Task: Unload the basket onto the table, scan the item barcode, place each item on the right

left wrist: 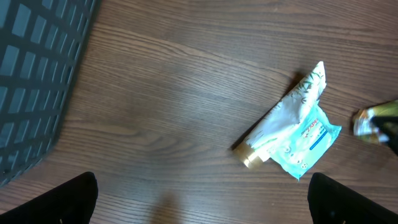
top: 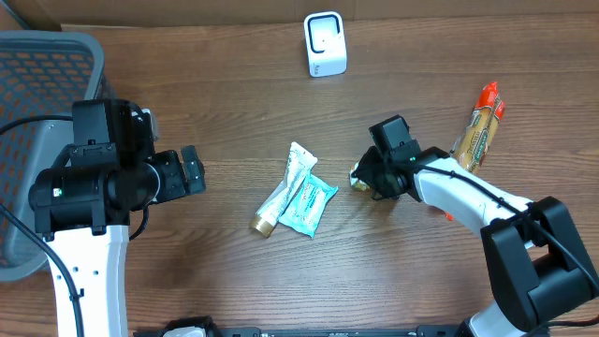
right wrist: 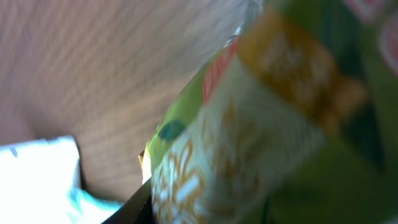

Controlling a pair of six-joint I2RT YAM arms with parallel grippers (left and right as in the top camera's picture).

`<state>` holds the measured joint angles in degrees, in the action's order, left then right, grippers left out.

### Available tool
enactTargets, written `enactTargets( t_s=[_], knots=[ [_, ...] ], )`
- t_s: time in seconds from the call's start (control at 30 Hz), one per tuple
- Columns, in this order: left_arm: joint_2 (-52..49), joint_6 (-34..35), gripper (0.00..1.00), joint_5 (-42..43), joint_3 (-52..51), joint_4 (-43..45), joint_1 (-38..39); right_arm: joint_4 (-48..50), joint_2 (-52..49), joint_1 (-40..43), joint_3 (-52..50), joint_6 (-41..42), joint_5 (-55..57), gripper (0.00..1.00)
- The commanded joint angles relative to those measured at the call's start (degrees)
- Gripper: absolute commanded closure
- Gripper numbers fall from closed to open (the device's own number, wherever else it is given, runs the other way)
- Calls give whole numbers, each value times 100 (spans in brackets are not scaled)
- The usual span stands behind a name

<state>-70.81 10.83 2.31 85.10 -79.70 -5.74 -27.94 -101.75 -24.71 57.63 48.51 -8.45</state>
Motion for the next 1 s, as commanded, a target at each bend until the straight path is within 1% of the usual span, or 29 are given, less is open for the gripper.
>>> enactTargets(
  t_s=[0.0,0.03,0.1,0.13,0.17,0.2,0.23,0.3,0.33,0.4,0.47,0.6,0.77,0.83,0.9,0.97],
  knots=[
    [-2,98,1,24,55,22,-20,-603,-111,13,334,-2275,-973,67],
    [-2,98,1,22,55,22,-20,-896,-111,-7,400,-2736,-1003,65],
    [-2,98,1,22,55,22,-20,-1471,-111,-42,483,-3593,-1014,56],
    [-2,98,0,24,55,22,-20,-1755,-111,-42,511,-3950,-1036,51],
    [-2,98,0,22,55,20,-20,-2055,-111,-42,533,-4264,-1032,42],
    [-2,98,0,22,55,20,-20,-2315,-111,-33,557,-4492,-1021,35],
    [-2,98,0,22,55,20,-20,-2531,-111,2,592,-4564,-981,28],
    [-2,98,0,24,55,20,-20,-2758,-83,61,673,-4559,-966,24],
    [-2,98,0,22,55,22,-20,-2879,15,122,785,-4559,-964,16],
    [-2,98,0,22,55,22,-20,-2973,179,170,927,-4524,-955,10],
    [-2,98,0,22,55,22,-20,-3082,361,192,1060,-4356,-839,10],
    [-2,98,1,22,55,20,-20,-3095,695,144,1167,-4312,-354,11],
    [-2,98,0,24,55,20,-20,-2618,597,74,953,-4210,-275,13],
    [-2,98,0,22,55,22,-20,-2404,476,31,852,-4015,-273,13],
    [-2,98,0,24,55,20,-20,-2168,330,-22,745,-3816,-190,9],
    [-2,98,0,20,55,22,-20,-1987,225,-35,632,-3558,-2,7]
  ],
)
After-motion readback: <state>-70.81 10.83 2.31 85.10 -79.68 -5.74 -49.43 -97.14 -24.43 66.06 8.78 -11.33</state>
